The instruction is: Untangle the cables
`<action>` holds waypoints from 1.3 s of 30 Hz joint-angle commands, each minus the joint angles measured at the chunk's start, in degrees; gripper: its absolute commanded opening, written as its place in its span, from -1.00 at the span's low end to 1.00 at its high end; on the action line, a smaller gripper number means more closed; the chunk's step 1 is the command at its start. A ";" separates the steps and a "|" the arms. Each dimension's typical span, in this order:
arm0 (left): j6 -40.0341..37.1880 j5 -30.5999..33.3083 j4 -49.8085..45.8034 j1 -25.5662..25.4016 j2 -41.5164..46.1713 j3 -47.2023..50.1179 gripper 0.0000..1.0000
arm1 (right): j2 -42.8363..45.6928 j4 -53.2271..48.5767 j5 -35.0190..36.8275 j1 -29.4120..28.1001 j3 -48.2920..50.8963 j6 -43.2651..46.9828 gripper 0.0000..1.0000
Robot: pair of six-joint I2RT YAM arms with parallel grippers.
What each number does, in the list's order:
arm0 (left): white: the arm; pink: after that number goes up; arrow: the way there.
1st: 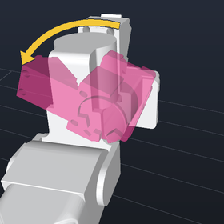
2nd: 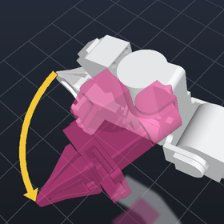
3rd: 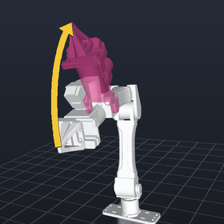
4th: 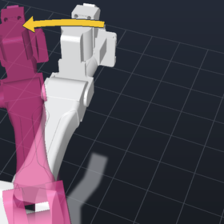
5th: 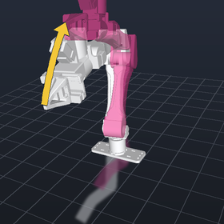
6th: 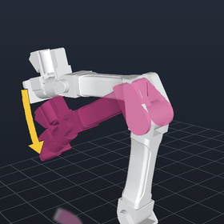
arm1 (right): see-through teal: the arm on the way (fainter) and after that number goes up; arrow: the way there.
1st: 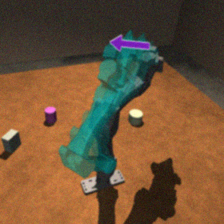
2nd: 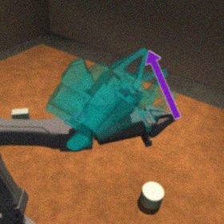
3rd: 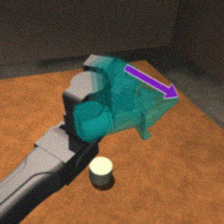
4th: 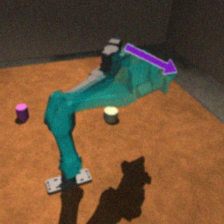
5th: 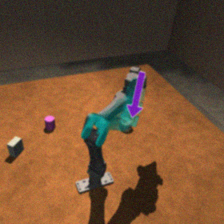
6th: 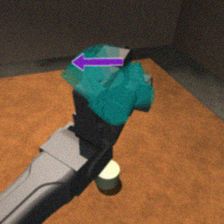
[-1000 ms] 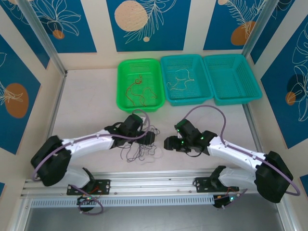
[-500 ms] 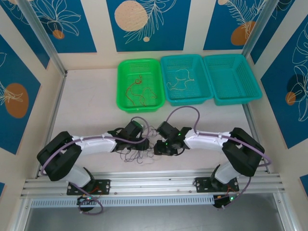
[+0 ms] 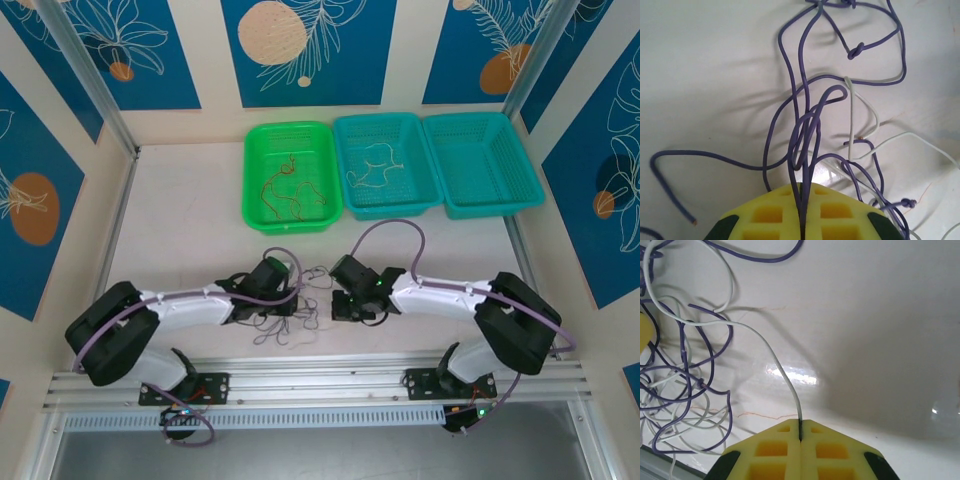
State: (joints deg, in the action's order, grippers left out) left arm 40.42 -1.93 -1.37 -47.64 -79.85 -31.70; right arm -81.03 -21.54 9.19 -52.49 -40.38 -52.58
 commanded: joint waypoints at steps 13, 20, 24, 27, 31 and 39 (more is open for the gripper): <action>0.91 14.27 -19.02 7.52 16.44 4.48 -1.00 | 35.25 -11.06 11.23 28.59 6.34 3.90 -1.00; 3.73 13.90 -21.24 11.20 23.50 8.41 -1.00 | 37.22 -8.99 0.83 48.25 0.55 9.09 -1.00; 4.00 14.76 -23.47 12.32 25.68 9.28 -1.00 | 36.33 -7.21 -4.66 53.02 -4.47 9.71 -1.00; 4.55 15.48 -24.50 13.37 26.28 9.77 -1.00 | 34.85 -6.90 -5.99 53.88 -10.10 9.07 -1.00; 6.52 16.82 -25.79 15.04 25.79 9.40 -1.00 | 31.94 -6.94 -4.34 54.91 -18.43 9.16 -1.00; 9.56 18.39 -26.95 17.85 25.15 9.20 -1.00 | 24.63 -5.92 -5.11 60.09 -34.67 6.78 -1.00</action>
State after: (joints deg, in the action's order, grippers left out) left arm 47.57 14.28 -26.13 -31.20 -54.59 -22.63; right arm -54.72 -28.29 5.34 5.82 -70.61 -44.73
